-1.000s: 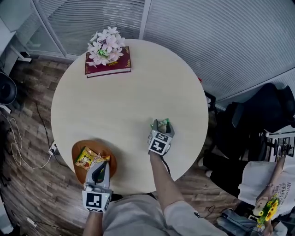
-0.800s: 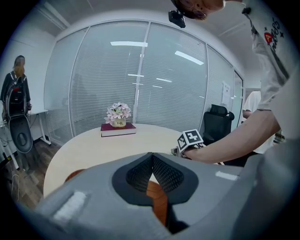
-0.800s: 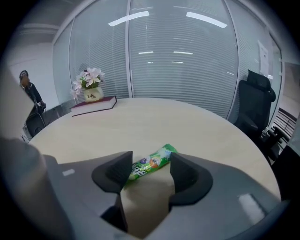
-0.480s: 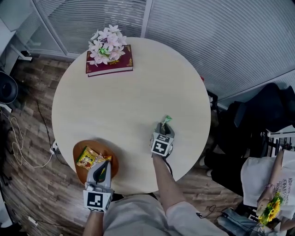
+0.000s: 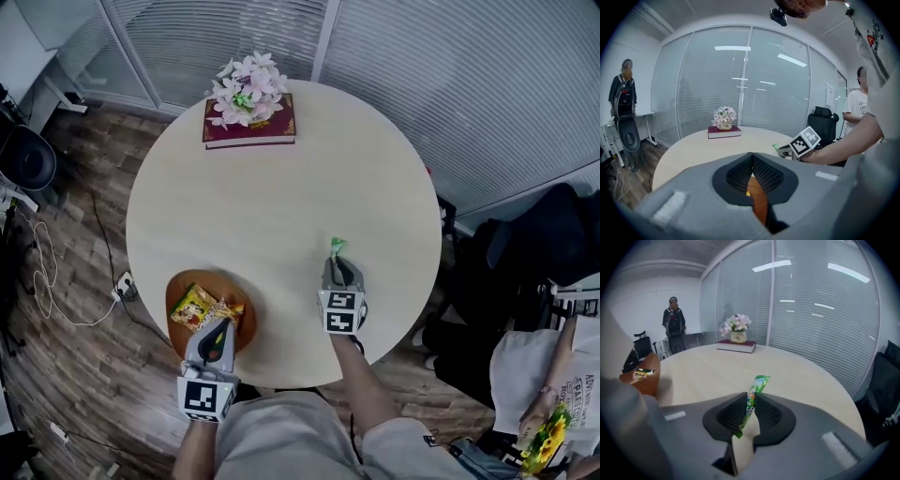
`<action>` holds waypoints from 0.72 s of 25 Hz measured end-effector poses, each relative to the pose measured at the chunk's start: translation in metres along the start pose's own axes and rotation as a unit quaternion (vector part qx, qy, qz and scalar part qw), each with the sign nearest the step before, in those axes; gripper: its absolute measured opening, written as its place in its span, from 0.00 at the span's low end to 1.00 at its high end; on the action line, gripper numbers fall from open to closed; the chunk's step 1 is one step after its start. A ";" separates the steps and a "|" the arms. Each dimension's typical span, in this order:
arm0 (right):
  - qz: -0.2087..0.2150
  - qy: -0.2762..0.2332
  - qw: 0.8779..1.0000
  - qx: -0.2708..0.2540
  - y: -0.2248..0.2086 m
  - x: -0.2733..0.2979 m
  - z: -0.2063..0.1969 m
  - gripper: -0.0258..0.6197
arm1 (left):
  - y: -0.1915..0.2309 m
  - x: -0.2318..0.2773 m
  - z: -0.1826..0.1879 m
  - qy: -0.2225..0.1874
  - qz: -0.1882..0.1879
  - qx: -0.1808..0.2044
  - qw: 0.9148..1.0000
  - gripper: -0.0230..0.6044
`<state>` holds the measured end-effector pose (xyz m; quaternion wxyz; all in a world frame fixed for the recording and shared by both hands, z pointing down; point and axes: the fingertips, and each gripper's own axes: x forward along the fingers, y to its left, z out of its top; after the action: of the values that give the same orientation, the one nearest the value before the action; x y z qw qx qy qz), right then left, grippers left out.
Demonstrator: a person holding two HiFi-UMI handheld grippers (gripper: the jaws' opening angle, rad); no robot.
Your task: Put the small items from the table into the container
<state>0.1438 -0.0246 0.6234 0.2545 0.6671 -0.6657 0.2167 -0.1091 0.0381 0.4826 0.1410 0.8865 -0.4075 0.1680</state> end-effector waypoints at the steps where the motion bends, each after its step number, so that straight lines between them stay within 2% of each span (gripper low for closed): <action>1: 0.022 -0.010 1.000 -0.012 0.010 -0.001 0.008 0.12 | 0.004 0.003 0.002 0.000 0.010 -0.002 1.000 0.03; 4: 0.099 -0.048 0.992 -0.064 0.042 -0.007 0.038 0.12 | 0.015 0.027 0.004 -0.005 0.033 -0.008 0.999 0.03; 7: 0.185 -0.068 0.971 -0.133 0.111 -0.036 0.050 0.12 | 0.032 0.023 0.000 -0.010 0.059 -0.024 0.998 0.03; 10: 0.252 -0.069 0.952 -0.157 0.183 -0.058 0.049 0.12 | 0.054 0.000 -0.003 -0.015 0.091 -0.033 0.995 0.03; 14: 0.305 -0.062 0.934 -0.178 0.244 -0.070 0.043 0.12 | 0.070 -0.021 -0.007 -0.023 0.122 -0.042 0.991 0.03; 18: 0.329 -0.041 0.924 -0.190 0.283 -0.073 0.030 0.12 | 0.080 -0.041 -0.015 -0.028 0.144 -0.054 0.988 0.03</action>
<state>-0.1416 0.0173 0.5689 0.2634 0.3580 -0.8863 0.1304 -0.1987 0.0209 0.4884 0.1518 0.8139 -0.5432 0.1397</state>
